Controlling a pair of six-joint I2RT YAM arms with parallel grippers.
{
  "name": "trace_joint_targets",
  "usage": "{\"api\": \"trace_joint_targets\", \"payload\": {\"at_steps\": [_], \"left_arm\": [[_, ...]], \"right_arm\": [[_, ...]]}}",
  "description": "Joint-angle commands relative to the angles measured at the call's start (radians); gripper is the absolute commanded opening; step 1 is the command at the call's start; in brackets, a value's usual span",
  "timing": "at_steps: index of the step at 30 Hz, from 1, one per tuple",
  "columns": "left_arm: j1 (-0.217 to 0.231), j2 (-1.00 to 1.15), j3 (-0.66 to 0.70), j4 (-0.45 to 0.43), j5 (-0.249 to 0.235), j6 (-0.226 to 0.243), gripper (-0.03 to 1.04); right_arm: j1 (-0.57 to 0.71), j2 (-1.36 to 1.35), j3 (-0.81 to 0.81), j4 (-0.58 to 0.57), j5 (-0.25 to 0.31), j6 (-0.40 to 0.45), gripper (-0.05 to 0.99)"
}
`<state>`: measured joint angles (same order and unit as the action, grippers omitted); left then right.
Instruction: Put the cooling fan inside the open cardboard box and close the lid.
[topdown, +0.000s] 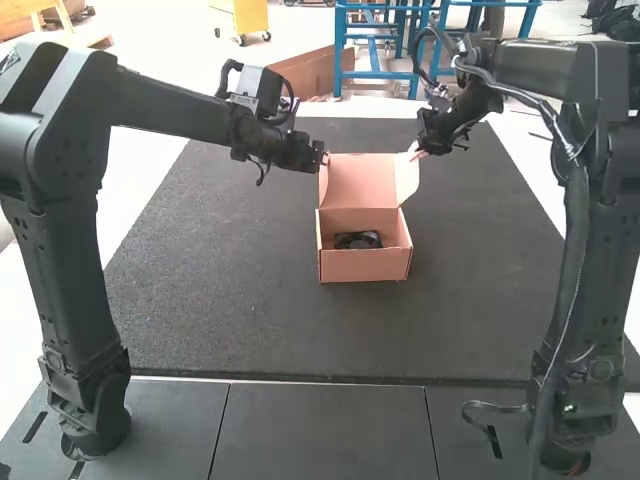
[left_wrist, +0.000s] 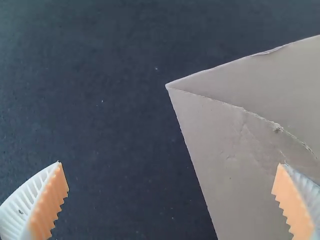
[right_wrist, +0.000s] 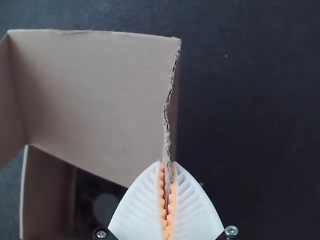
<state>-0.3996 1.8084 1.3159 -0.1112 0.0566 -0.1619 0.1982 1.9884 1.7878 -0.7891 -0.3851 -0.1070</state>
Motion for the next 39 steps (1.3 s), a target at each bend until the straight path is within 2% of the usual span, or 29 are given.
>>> {"api": "trace_joint_targets", "payload": {"at_steps": [1, 22, 39], "left_arm": [[-0.008, 0.002, 0.043, 0.002, 0.008, -0.002, 0.97], [-0.008, -0.018, 0.046, -0.036, 0.008, -0.004, 0.97], [-0.028, -0.066, 0.04, -0.166, 0.011, -0.002, 0.97]], "right_arm": [[-0.009, -0.013, -0.01, -0.047, -0.011, -0.037, -0.02], [0.063, -0.151, -0.171, -0.041, -0.035, 0.007, -0.02], [0.107, -0.246, -0.355, 0.031, -0.031, 0.038, -0.02]]}}
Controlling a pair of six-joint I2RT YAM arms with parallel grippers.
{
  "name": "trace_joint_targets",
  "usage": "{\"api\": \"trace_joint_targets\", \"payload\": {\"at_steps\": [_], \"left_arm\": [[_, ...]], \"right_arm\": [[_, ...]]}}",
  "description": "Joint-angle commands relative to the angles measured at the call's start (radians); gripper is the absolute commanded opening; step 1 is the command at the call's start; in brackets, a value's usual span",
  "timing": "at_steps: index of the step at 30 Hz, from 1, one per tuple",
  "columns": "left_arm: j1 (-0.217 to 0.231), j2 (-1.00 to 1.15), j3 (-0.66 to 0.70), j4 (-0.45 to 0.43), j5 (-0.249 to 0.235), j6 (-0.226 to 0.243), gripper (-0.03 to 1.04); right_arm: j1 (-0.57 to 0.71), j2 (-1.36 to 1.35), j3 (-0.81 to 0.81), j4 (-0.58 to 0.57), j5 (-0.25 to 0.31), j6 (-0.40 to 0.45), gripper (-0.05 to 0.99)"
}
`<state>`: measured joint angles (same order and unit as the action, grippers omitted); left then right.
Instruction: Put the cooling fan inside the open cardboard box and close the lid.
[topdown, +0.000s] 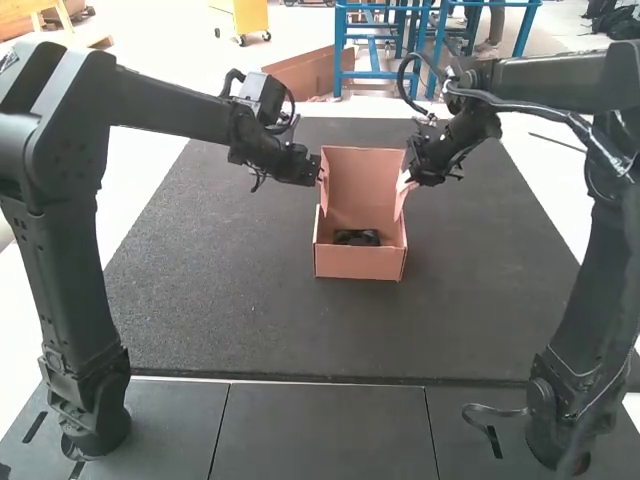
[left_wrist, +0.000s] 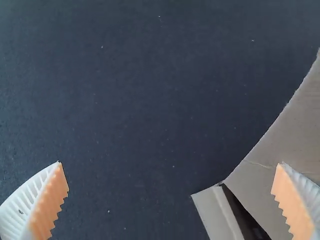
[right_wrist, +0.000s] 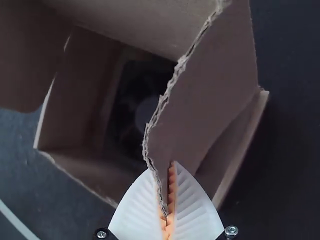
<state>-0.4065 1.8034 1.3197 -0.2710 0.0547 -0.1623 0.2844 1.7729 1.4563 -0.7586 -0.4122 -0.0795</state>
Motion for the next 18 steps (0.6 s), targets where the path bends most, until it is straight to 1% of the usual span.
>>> {"api": "trace_joint_targets", "payload": {"at_steps": [1, 3, 7, 12, 15, 18], "left_arm": [[-0.025, -0.061, 0.035, -0.016, 0.013, -0.002, 0.97], [-0.031, -0.064, 0.033, -0.028, 0.014, -0.002, 0.97], [-0.035, -0.072, 0.026, -0.036, 0.016, -0.003, 0.97], [-0.048, -0.073, 0.026, -0.071, 0.017, -0.002, 0.97], [-0.049, -0.079, 0.024, -0.086, 0.017, -0.002, 0.97], [-0.049, -0.088, 0.023, -0.108, 0.017, 0.003, 0.97]], "right_arm": [[0.022, -0.033, -0.033, 0.005, -0.002, 0.011, -0.02], [0.027, -0.04, -0.056, 0.018, 0.006, 0.011, -0.02], [0.041, -0.049, -0.102, 0.044, 0.052, 0.009, -0.02], [0.059, -0.067, -0.151, 0.081, 0.099, 0.009, -0.02], [0.067, -0.069, -0.174, 0.093, 0.118, 0.009, -0.02], [0.073, -0.069, -0.182, 0.093, 0.122, 0.009, -0.02]]}}
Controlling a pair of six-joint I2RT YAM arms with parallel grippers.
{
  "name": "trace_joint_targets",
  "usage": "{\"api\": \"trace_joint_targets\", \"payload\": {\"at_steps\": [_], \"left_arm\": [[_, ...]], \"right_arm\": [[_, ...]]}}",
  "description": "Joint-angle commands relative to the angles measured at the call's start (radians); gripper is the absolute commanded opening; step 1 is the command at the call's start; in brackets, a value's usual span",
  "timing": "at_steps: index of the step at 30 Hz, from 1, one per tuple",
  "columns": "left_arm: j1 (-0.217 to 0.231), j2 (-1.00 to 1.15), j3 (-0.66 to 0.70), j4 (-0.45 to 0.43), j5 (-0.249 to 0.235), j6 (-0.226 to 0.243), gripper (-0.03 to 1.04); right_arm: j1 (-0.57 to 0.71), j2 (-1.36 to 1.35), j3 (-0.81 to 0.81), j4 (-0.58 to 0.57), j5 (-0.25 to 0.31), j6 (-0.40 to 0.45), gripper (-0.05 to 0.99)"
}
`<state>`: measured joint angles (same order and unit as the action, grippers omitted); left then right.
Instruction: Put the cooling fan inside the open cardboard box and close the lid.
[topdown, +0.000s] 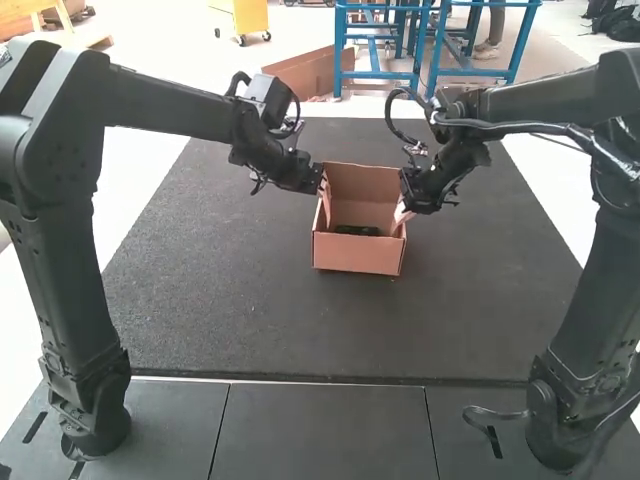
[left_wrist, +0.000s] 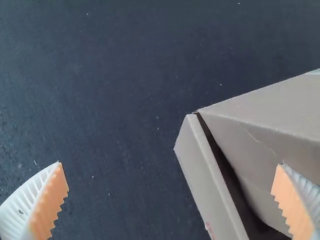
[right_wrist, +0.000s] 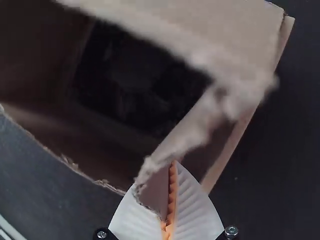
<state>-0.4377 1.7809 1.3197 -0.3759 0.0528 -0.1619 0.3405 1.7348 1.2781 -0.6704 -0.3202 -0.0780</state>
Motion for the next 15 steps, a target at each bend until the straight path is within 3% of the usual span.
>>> {"api": "trace_joint_targets", "payload": {"at_steps": [1, 6, 10, 15], "left_arm": [[-0.018, -0.069, 0.023, -0.015, 0.019, 0.004, 0.97], [-0.015, -0.09, 0.026, -0.087, 0.019, 0.012, 0.97], [-0.007, -0.12, 0.03, -0.172, 0.016, 0.068, 0.97], [0.03, -0.155, 0.036, -0.281, 0.015, 0.137, 0.97]], "right_arm": [[0.02, -0.032, -0.003, 0.005, 0.04, 0.007, -0.02], [0.035, -0.032, -0.006, 0.005, 0.087, 0.009, -0.02], [0.057, -0.032, -0.006, 0.003, 0.133, 0.012, -0.02], [0.083, -0.038, 0.003, -0.02, 0.148, 0.034, 0.01]]}}
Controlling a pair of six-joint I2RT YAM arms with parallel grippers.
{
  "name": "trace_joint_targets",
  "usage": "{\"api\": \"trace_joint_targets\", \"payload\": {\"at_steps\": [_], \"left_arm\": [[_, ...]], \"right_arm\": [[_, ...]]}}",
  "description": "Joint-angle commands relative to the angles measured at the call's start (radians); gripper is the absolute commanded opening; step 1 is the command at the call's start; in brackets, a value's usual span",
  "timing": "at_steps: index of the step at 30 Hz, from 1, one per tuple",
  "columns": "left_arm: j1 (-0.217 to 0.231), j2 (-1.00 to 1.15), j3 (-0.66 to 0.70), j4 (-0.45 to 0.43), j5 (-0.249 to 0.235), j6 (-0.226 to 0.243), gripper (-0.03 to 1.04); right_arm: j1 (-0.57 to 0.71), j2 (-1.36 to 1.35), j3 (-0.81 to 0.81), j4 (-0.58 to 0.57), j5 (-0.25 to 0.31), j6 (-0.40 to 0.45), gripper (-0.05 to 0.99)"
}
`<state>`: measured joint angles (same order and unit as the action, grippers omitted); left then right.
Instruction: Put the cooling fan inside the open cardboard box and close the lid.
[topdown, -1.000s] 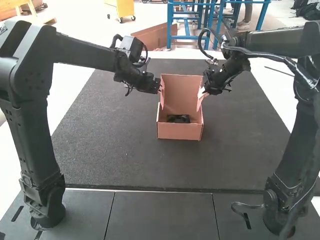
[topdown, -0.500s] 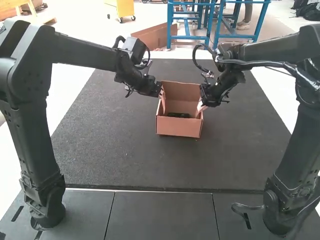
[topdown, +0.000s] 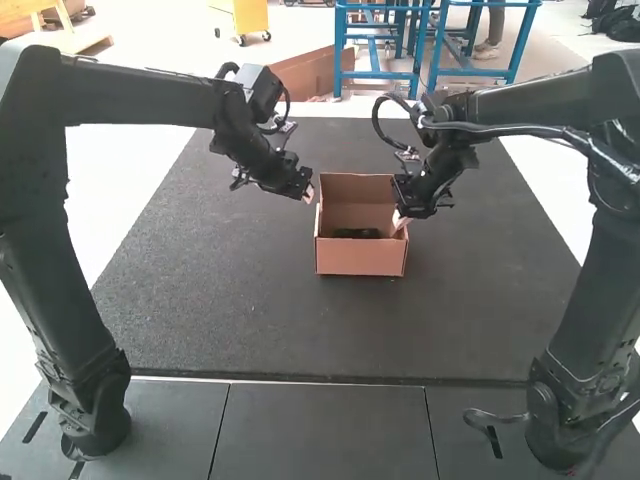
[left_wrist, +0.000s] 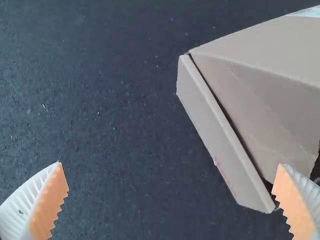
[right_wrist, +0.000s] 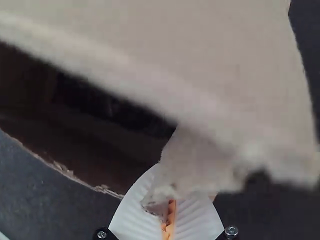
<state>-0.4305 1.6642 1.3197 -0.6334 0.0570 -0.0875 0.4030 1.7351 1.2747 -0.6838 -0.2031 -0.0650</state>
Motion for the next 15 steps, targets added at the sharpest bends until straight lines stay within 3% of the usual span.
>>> {"api": "trace_joint_targets", "payload": {"at_steps": [1, 3, 10, 15], "left_arm": [[0.029, -0.043, 0.038, -0.048, 0.009, 0.074, 0.97], [0.044, -0.054, 0.049, -0.08, 0.009, 0.094, 0.97], [0.096, -0.07, 0.122, -0.137, 0.006, 0.123, 0.97], [0.121, -0.063, 0.204, -0.101, -0.005, 0.131, 0.97]], "right_arm": [[0.022, -0.042, 0.006, -0.014, 0.039, 0.024, 0.01], [0.022, -0.046, 0.009, -0.031, 0.042, 0.022, 0.03], [0.022, -0.072, 0.028, -0.077, 0.097, 0.024, 0.41], [0.022, -0.077, 0.041, -0.112, 0.103, 0.022, 0.6]]}}
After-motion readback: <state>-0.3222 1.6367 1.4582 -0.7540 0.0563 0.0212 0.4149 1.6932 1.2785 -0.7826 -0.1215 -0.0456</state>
